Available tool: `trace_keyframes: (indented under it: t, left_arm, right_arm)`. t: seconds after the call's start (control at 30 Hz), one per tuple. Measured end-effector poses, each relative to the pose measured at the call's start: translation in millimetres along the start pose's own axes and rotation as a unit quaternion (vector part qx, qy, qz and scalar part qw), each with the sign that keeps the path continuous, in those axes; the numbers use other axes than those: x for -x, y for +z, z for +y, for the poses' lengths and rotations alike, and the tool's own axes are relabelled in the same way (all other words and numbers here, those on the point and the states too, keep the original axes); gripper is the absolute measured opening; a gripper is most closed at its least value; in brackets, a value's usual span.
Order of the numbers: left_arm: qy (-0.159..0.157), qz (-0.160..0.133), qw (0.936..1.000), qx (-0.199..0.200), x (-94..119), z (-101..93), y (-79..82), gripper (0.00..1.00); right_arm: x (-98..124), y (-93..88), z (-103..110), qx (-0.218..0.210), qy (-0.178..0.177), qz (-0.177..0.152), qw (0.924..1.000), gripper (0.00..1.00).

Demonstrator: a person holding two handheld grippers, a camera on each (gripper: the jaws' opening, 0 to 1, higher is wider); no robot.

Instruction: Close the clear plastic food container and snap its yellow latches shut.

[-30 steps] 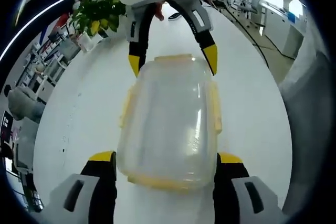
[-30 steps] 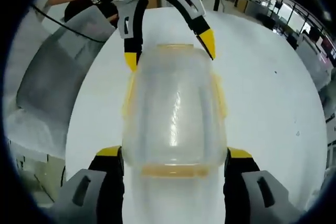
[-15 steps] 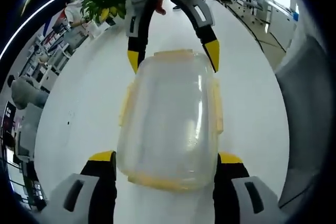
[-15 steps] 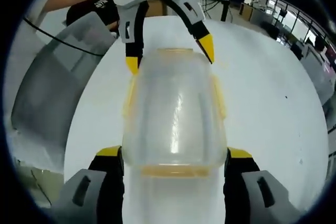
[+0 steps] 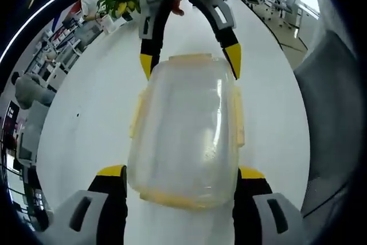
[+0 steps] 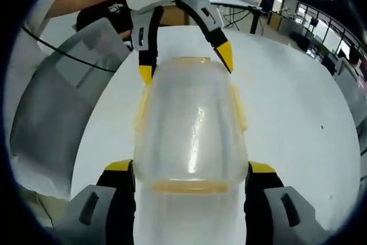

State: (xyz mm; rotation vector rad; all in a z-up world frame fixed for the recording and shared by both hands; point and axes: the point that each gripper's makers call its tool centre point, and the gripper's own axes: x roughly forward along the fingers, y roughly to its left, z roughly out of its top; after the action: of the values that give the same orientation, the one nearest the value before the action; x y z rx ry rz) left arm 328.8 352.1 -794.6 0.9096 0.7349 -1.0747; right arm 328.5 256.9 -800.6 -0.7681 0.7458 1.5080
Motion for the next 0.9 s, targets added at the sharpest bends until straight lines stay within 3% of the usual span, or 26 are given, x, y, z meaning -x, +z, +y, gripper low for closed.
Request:
trace_keyframes:
  t: [0.3,0.9]
  left_arm:
    - [-0.001,-0.005,1.0000,0.001,-3.8,11.6,-0.6,0.73]
    - [-0.005,-0.004,0.9999,-0.015,-23.5,76.5,-2.6,0.73]
  right_arm:
    - [-0.8,0.8,-11.1,-0.001,0.001,-0.001,1.0000,0.76]
    - [-1.6,5.4,-72.6,-0.021,-0.009,-0.028,0.9993,0.76]
